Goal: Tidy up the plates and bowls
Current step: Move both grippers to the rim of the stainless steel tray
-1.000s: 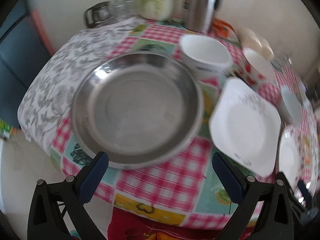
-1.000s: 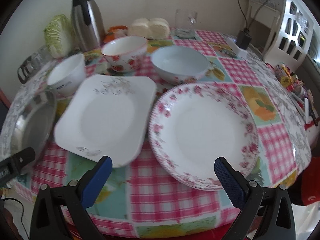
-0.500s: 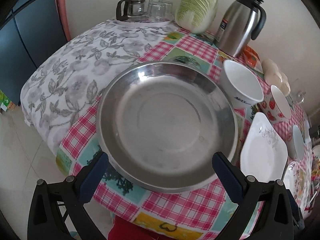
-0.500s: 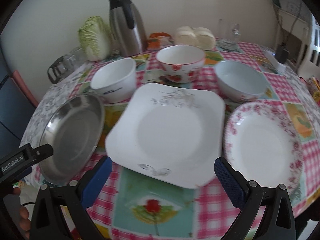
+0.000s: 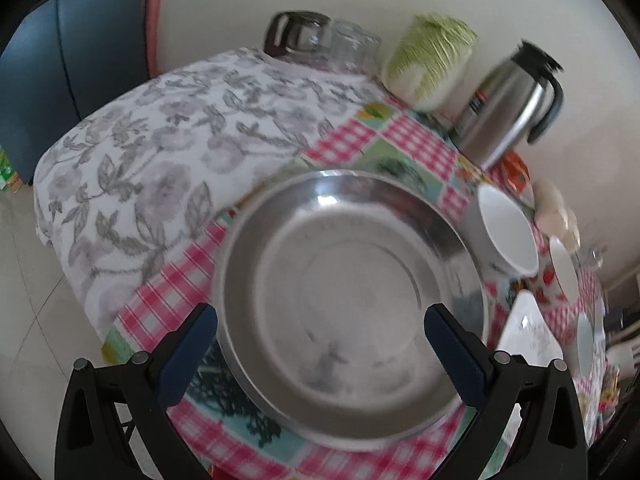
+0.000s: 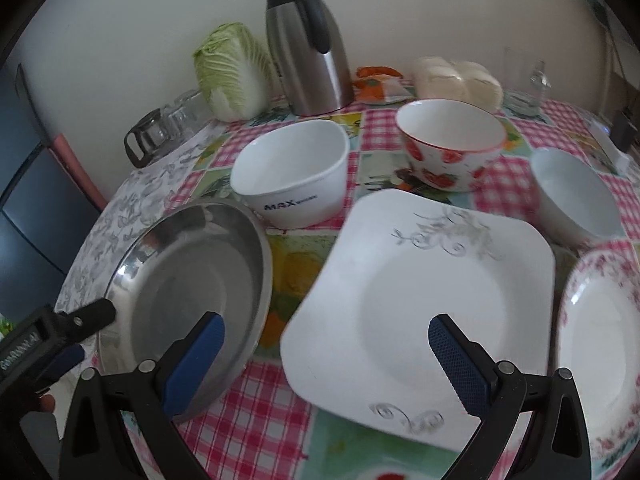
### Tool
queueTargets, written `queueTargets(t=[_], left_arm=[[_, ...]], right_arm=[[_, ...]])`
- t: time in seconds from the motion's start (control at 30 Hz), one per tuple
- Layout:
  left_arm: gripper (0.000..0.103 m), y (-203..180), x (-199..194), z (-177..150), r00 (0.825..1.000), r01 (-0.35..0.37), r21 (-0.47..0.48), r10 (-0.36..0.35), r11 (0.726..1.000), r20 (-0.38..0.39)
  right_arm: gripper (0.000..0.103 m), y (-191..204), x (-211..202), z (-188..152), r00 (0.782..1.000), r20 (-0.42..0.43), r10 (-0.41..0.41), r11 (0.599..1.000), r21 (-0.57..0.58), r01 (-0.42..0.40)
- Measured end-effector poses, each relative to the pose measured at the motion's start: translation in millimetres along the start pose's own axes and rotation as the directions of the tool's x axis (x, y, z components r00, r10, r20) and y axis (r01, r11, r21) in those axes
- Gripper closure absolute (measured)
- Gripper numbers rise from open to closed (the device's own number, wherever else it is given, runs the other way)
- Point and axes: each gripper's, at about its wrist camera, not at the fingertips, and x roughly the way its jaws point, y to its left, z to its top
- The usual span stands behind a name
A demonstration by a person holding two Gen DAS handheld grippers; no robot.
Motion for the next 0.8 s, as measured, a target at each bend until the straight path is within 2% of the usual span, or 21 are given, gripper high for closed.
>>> queueTargets(t=[0.1, 0.2, 0.43, 0.53, 0.67, 0.7, 0.8], left_arm=[[0.0, 6.4, 7.6, 5.5, 1.0, 0.002, -0.011, -0.002, 1.0, -0.013], [0.0, 16.3, 17.5, 9.0, 0.999, 0.011, -0.064, -0.013, 0.998, -0.037], [0.0, 25.6, 36.4, 11.0, 0.996, -0.072, -0.073, 0.068, 0.995, -0.059], [0.0, 30.6, 41.6, 12.8, 0.993, -0.11, -0.086, 0.105, 0.99, -0.06], [0.001, 41.0, 50.3, 14.6, 0.99, -0.127, -0.133, 0.117, 0.983, -0.078], [0.003, 42.3, 51.8, 14.5, 0.989, -0.13, -0.137, 0.119, 0.982, -0.083], [0.015, 46.1, 57.8, 13.7, 0.985, -0.151, -0.142, 0.138, 0.978, -0.102]], right_arm=[[0.0, 8.9, 7.8, 7.5, 1.0, 0.002, 0.008, 1.0, -0.023, -0.008], [0.0, 18.1, 16.5, 13.7, 1.0, 0.002, 0.017, 0.999, -0.049, -0.017], [0.0, 36.5, 31.0, 17.5, 1.0, 0.007, 0.012, 0.991, -0.131, -0.011], [0.0, 43.5, 34.8, 17.9, 0.999, 0.034, 0.008, 0.987, -0.161, -0.002], [0.018, 50.6, 40.0, 17.1, 0.999, 0.046, 0.007, 0.981, -0.194, 0.002], [0.02, 51.0, 41.9, 17.6, 0.999, 0.042, 0.01, 0.981, -0.193, -0.002], [0.029, 51.0, 47.4, 17.2, 0.999, 0.027, 0.031, 0.983, -0.184, -0.025]])
